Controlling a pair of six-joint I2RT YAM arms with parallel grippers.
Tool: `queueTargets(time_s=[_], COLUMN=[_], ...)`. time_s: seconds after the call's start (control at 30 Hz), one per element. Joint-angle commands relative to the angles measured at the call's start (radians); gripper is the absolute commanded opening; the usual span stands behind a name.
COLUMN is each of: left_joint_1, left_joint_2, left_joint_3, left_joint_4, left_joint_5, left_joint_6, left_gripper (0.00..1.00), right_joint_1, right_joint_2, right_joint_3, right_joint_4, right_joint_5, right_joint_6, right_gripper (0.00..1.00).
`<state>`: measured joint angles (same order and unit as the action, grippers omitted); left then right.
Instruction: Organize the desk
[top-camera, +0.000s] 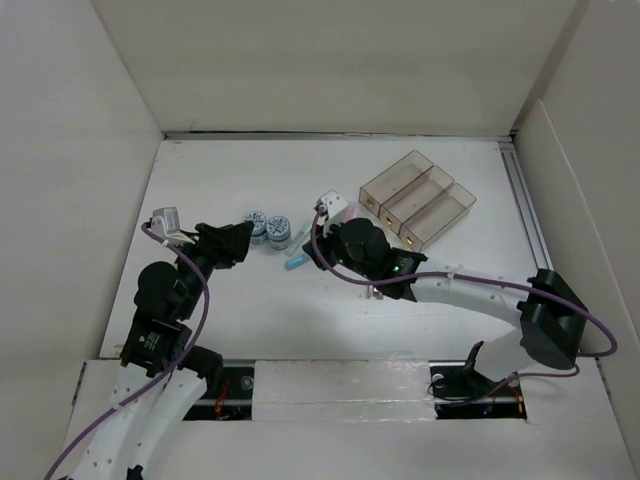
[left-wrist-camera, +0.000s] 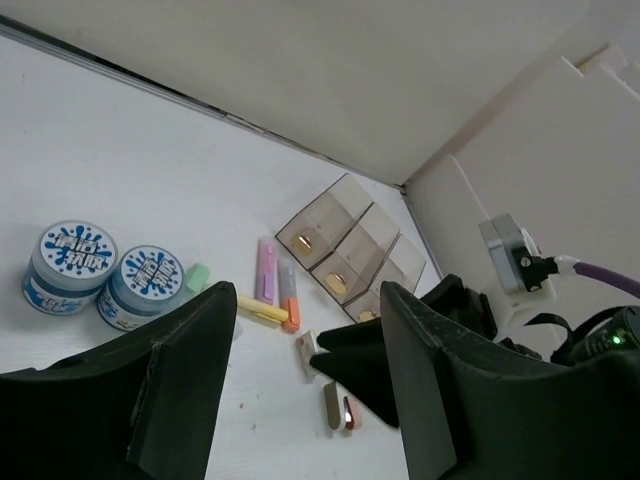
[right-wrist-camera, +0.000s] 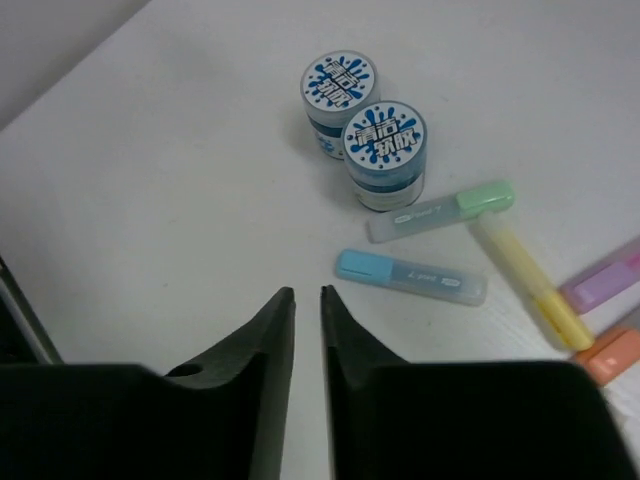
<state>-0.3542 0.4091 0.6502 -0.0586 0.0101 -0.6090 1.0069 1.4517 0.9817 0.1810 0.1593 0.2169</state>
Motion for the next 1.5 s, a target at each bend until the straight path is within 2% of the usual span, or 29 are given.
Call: queueTargets(time_s=[0.0,0.03,0.13,0.2,0.23,0.3,0.33,0.4,0.47,0.53,0.63,0.67,0.77,1.17,1.47], left_joint_1=[-0.006,-0.006,-0.006,-0.006,-0.006,-0.006,-0.006,-0.006,-0.006,-0.006,-0.006,-0.006,-0.006,0.003,0.003], left_joint_2=[0.013,0.013,0.016,0.013,0.014,0.025,0.023,0.025,0.042,0.057,0.066,0.068,0.053,0.016,0.008], left_joint_3=[0.019,0.025,0.02,0.014,0.023,0.037,0.037,0.039,0.072,0.106,0.111,0.111,0.095,0.091,0.094], left_joint_4=[0.046,0.042,0.043,0.052,0.046,0.031,0.031,0.032,-0.001,-0.047,-0.053,-0.055,-0.044,-0.04,-0.04], left_joint_5=[0.039,0.039,0.042,0.04,0.041,0.044,0.042,0.044,0.041,0.019,0.011,0.014,0.014,0.011,0.014], left_joint_6=[0.018,0.021,0.023,0.018,0.02,0.023,0.022,0.026,0.043,0.054,0.072,0.072,0.068,0.071,0.074], left_gripper=[0.56,0.57,0.57,0.55,0.54,0.44,0.33,0.16,0.07,0.08,0.25,0.38,0.48,0.5,0.5], right_joint_1=[-0.027,-0.042,-0.073,-0.088,-0.102,-0.113,-0.122,-0.131,-0.145,-0.155,-0.165,-0.165,-0.165,-0.126,-0.108], right_joint_2=[0.025,0.047,0.09,0.14,0.157,0.2,0.232,0.266,0.298,0.358,0.432,0.45,0.516,0.691,0.756], right_joint_3=[0.081,0.092,0.118,0.161,0.175,0.205,0.234,0.27,0.301,0.354,0.441,0.462,0.544,0.721,0.775], right_joint_4=[0.008,0.008,0.009,-0.029,-0.037,-0.04,-0.057,-0.08,-0.095,-0.126,-0.178,-0.178,-0.27,-0.35,-0.299], right_joint_5=[-0.05,-0.063,-0.121,-0.127,-0.13,-0.147,-0.142,-0.132,-0.124,-0.132,-0.136,-0.136,-0.152,-0.116,0.019], right_joint_6=[0.033,0.039,0.047,0.049,0.052,0.044,0.033,0.027,0.021,0.016,-0.002,-0.01,-0.028,-0.062,-0.065], right_gripper=[0.16,0.0,0.01,0.21,0.44,0.63,0.79,0.83,0.89,0.93,0.95,0.95,0.95,0.97,0.96])
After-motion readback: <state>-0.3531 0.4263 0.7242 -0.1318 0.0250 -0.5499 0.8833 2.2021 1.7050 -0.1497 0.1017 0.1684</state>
